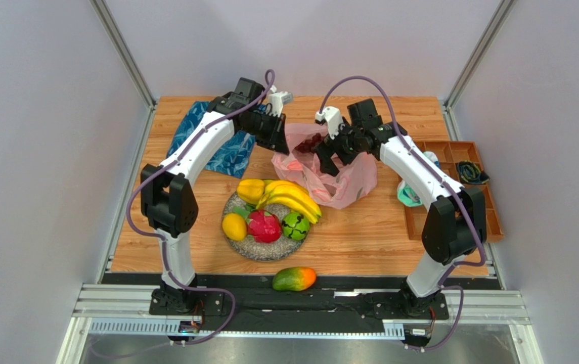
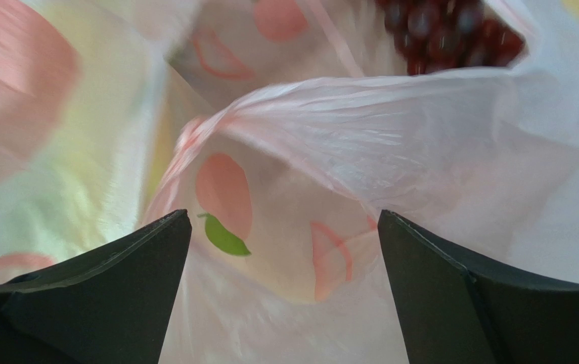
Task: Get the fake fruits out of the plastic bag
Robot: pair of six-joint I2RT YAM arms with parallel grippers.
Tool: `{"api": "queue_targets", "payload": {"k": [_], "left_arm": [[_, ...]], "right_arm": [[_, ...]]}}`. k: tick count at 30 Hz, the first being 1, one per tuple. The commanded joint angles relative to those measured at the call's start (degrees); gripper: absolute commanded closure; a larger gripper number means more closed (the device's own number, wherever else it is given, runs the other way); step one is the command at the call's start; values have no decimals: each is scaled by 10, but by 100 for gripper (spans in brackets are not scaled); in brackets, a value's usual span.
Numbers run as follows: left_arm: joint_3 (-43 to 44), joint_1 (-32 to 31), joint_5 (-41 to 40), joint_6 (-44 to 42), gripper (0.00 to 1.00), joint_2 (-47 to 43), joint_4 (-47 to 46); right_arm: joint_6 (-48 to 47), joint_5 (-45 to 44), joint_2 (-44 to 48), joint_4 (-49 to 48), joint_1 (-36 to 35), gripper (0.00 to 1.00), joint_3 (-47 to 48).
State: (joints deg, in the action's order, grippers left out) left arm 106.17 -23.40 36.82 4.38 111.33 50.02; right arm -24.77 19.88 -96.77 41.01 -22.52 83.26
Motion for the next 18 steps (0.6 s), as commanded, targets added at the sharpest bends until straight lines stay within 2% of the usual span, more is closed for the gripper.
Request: {"api": "queue_targets", "payload": {"k": [1,6,9,18], "left_arm": [[48,-18,-16,-25,100,-37,-14],[65,-19,-35,-26,100,-38,-5],[79,-17,-39,-33,100,-34,1],[101,-16,-32,-24,100,-16,0]], "right_arm": [[-23,90,-26,-3,-7,4,57],[-51,94,-125,22,-10,31,157],[-91,88,-165,44,-10,41,202],[-124,115,-193,28,-15,50,244]]}}
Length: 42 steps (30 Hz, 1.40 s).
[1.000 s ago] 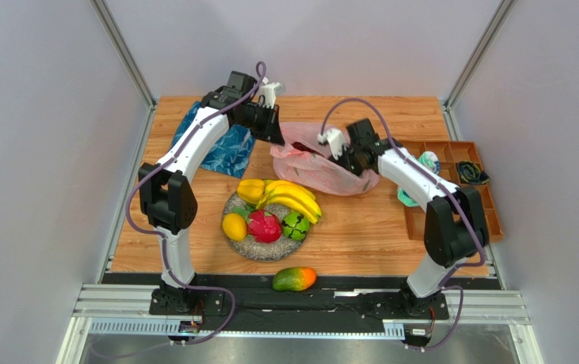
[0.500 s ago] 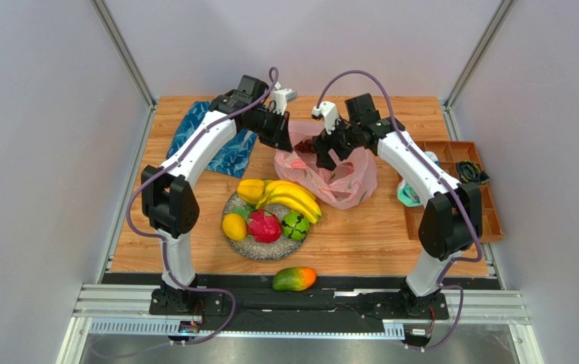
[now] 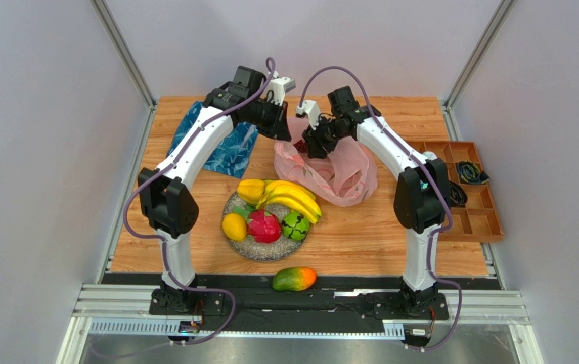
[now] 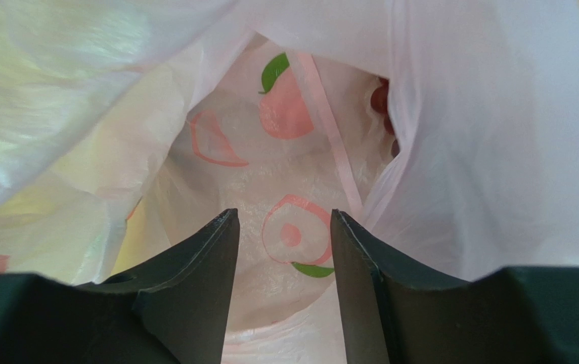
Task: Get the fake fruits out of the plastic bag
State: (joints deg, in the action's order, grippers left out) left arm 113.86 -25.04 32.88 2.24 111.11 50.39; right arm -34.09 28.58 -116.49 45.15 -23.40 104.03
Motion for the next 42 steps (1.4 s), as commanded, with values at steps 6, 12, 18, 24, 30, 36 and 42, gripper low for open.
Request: {"api": "queue_targets", "payload": {"k": [6,12,18,24,30,36,42], "left_arm": [[32,1,13,0,100,-7,-2],[37,4,15,2,100,-4,-4],[44,5,23,7,100,4,-6],[50,9,23,7,100,4,-7],[59,14,26,8,100,11,-11],[88,20,25,0,100,17,-13],[136,41,20,-14,100,22,-21]], "right_arm": [[-90,-40,-47,-18,-19,54,59],[-184,-46,-61,16,-20,58,92],[-254,-50,-74,54,-38,61,97],[-276,-76,-29,21,-60,66,35],[-302,-70,19,16,-74,69,-49],[-292,-173,-36,6,-76,71,-43],[-250,-348,-69,-60,-46,70,-27]]}}
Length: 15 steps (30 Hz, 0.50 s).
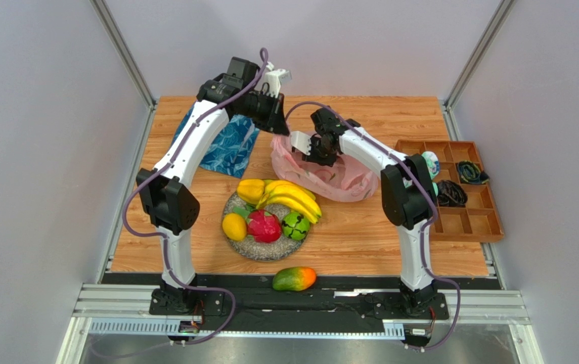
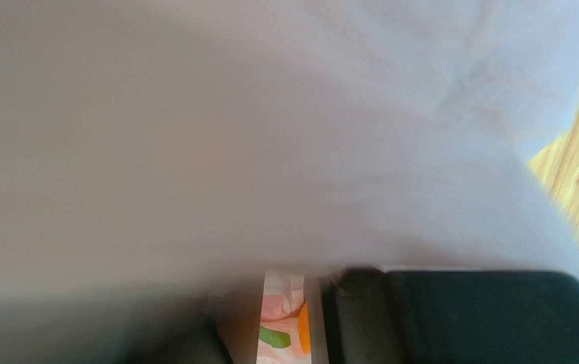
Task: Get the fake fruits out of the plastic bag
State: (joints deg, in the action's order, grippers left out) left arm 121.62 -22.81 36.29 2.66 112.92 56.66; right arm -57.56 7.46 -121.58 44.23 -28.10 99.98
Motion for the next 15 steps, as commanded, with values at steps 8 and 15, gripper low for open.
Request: {"api": "queue_targets", "payload": {"k": [8,15], "left_arm": [[197,60,-41,-13,100,52,-152],[257,65,32,-23,100,30,-216]], "right_arm": [[-5,-299,-108,-106,61,47,227],[87,-361,-88,-80,79,39,322]]}}
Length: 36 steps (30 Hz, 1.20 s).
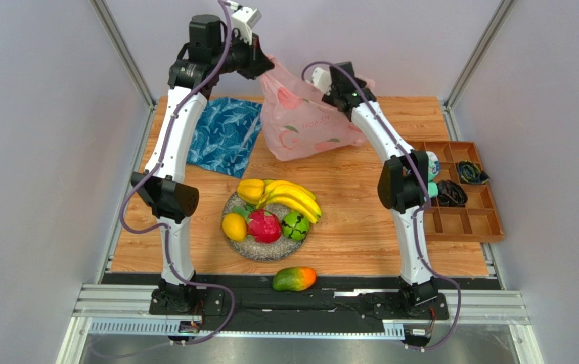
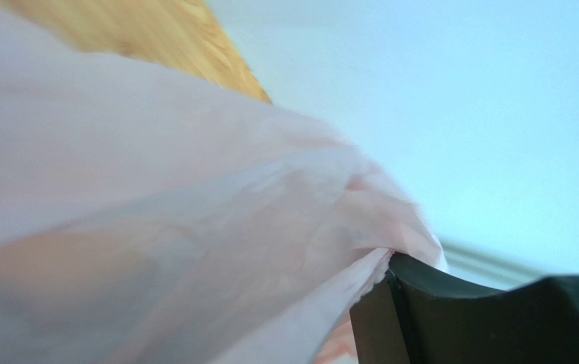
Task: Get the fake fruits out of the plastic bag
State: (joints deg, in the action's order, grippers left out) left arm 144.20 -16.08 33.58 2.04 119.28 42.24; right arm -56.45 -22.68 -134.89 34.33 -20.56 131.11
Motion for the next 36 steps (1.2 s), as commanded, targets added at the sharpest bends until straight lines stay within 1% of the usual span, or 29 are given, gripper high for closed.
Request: {"api": "queue_targets", "payload": {"k": [1,2,3,4,5,6,7,8,10,11,13,15,16,17,18,19,20,21,23,24,26,28,29,31,32,34,35,36], "left_arm": [[19,-3,94,-20,100,-58,-66],[-33,-4,110,-47,100,-75,-61],[-77,-10,121,-62,100,-97,-59],[-128,-14,130,-77,100,-121,-52],[-230,-19,140,-120,100,-170,-43],[-280,-37,138,-148,100,-192,-26],[-411,-54,126,-203,100,-242,19],[-447,-71,124,-215,100,-254,34],[-522,-84,123,-221,100,-274,54],[-537,-97,120,-222,100,-278,53],[-560,-110,103,-202,100,-285,28],[-559,-112,90,-168,100,-281,-13],[-545,-112,83,-158,100,-277,-26],[-533,-112,77,-151,100,-271,-34],[-521,-112,64,-138,100,-257,-43],[-494,-112,56,-131,100,-250,-44],[-482,-111,45,-122,100,-245,-51],[-473,-111,26,-112,100,-236,-52],[-455,-111,14,-100,100,-232,-65],[-452,-111,8,-89,100,-235,-70],[-447,-110,1,-78,100,-236,-78],[-445,-110,-7,-64,100,-236,-80],[-446,-110,-10,-58,100,-235,-84],[-445,-110,-12,-45,100,-232,-88],[-444,-110,-12,-42,100,-230,-88],[-434,-109,-11,-31,100,-221,-91],[-430,-108,-12,-28,100,-216,-92],[-424,-106,-7,-23,100,-208,-92]], "right_arm": [[105,-50,69,35,3,39,-21],[134,-37,114,53,0,40,-96],[183,-15,141,74,-2,40,-154],[200,-9,163,79,-6,40,-206],[214,-5,199,86,-18,41,-256],[222,-4,217,87,-24,41,-367],[251,7,249,93,-38,42,-463],[262,29,278,95,-41,41,-533],[288,42,300,100,-45,41,-577],[292,58,320,107,-44,41,-588],[286,69,334,107,-45,39,-590],[271,95,348,98,-44,39,-571],[254,105,350,93,-44,39,-560],[246,139,352,89,-44,39,-547],[238,153,355,87,-43,40,-522],[226,168,354,85,-44,41,-510],[217,206,353,87,-44,41,-499],[210,218,354,87,-43,43,-489],[202,264,355,91,-46,44,-463],[202,272,356,92,-46,45,-459],[213,255,364,74,-49,46,-461],[222,224,371,42,-51,43,-472],[232,170,372,37,-51,41,-477],[226,170,379,50,-48,39,-480],[215,211,399,56,-48,39,-491],[162,274,422,75,-48,43,-505],[143,333,443,84,-48,45,-516],[102,359,447,92,-49,49,-518]]}}
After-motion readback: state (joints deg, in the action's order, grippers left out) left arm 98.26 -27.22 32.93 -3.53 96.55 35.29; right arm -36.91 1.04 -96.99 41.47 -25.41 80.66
